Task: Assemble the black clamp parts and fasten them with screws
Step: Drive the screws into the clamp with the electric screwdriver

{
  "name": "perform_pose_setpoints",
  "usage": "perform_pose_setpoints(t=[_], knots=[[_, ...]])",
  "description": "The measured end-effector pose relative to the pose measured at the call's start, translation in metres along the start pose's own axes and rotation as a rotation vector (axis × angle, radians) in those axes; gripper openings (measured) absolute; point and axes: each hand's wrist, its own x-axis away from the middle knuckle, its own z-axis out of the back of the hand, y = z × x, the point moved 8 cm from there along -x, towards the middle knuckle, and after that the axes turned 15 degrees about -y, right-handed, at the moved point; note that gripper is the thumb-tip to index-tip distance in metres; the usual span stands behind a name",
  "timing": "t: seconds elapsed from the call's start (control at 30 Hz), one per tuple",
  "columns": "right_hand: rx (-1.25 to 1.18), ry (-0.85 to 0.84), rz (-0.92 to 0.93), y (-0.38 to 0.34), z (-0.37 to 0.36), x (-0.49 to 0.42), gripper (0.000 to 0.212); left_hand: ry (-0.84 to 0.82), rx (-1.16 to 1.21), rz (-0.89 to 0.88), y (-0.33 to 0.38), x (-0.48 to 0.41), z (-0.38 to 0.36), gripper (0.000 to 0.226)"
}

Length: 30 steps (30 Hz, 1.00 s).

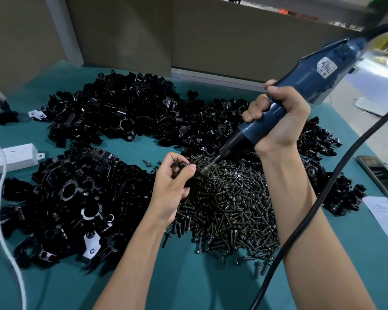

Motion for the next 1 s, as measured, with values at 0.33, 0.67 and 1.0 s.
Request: perform_pose_setpoints(t=[0.33, 0.67, 1.0], knots=[[0.011, -0.027, -0.009, -0.001, -0.007, 0.001, 0.005, -0.019, -0.004, 0.015, -0.003, 0.001, -0.002, 0.013], [0.020, -0.007, -0.024, 0.004, -0.004, 0.000, 0.007, -0.016, 0.015, 0.007, 0.001, 0.001, -0.002, 0.033], [0.037, 0.015, -0.046, 0.005, -0.001, -0.007, 0.008, -0.116, 0.090, 0.047, -0.007, -0.002, -0.003, 0.009]])
